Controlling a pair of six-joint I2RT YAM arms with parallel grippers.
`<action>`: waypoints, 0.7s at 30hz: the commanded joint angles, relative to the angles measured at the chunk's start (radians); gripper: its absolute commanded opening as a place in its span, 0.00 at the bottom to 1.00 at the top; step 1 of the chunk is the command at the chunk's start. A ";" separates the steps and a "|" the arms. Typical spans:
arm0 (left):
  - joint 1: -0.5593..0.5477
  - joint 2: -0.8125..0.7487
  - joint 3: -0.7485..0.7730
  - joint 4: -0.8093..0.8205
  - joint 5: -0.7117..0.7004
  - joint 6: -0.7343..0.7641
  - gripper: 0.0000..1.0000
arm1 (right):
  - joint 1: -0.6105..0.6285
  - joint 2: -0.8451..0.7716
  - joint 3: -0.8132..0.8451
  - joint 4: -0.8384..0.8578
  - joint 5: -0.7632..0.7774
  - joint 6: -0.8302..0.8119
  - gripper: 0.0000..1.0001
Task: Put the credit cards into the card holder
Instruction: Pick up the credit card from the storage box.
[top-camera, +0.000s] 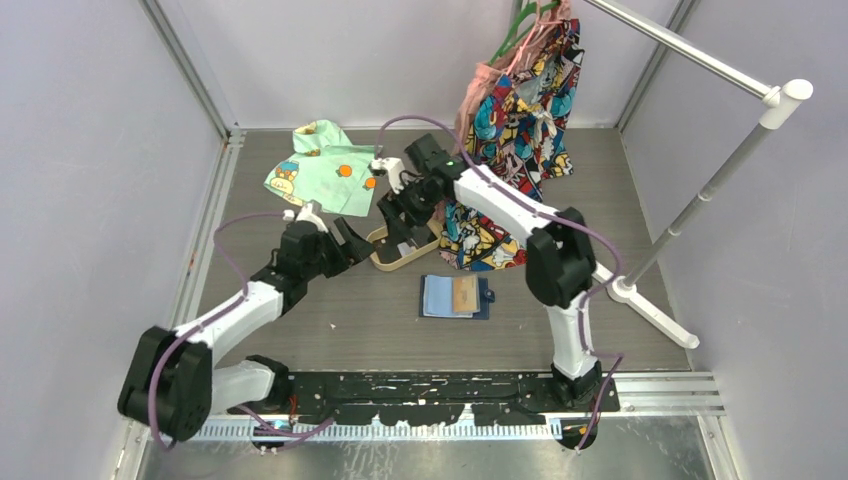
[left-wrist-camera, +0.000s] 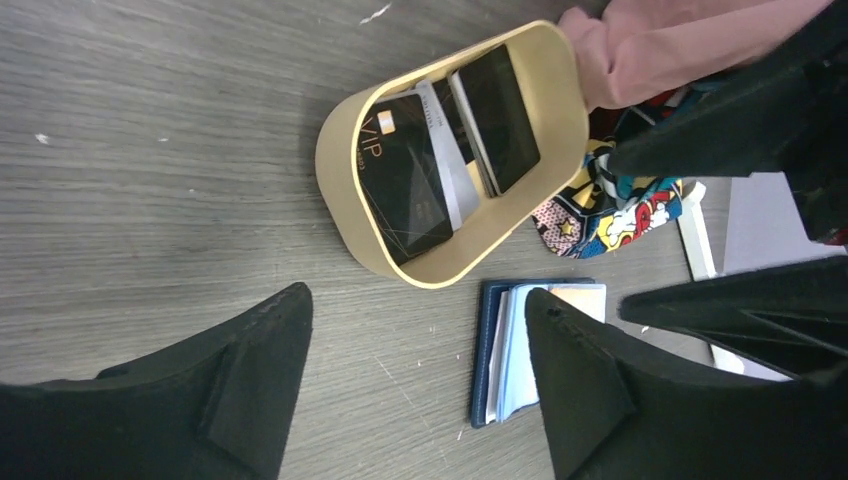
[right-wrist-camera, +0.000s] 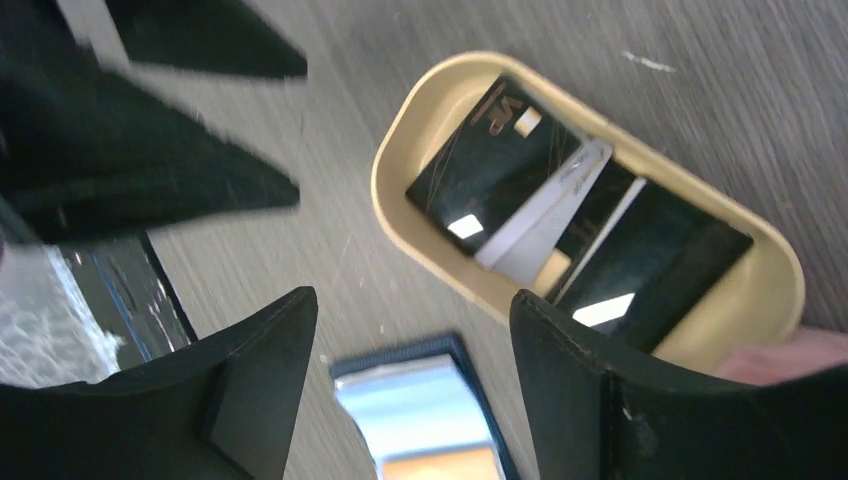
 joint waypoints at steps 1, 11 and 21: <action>0.001 0.136 0.018 0.175 0.076 -0.101 0.74 | -0.011 0.141 0.164 0.050 0.026 0.265 0.75; 0.001 0.348 0.182 0.003 0.094 -0.081 0.44 | -0.010 0.272 0.184 0.128 0.021 0.478 0.65; -0.005 0.418 0.246 -0.115 0.088 -0.061 0.35 | -0.008 0.343 0.186 0.143 0.042 0.508 0.62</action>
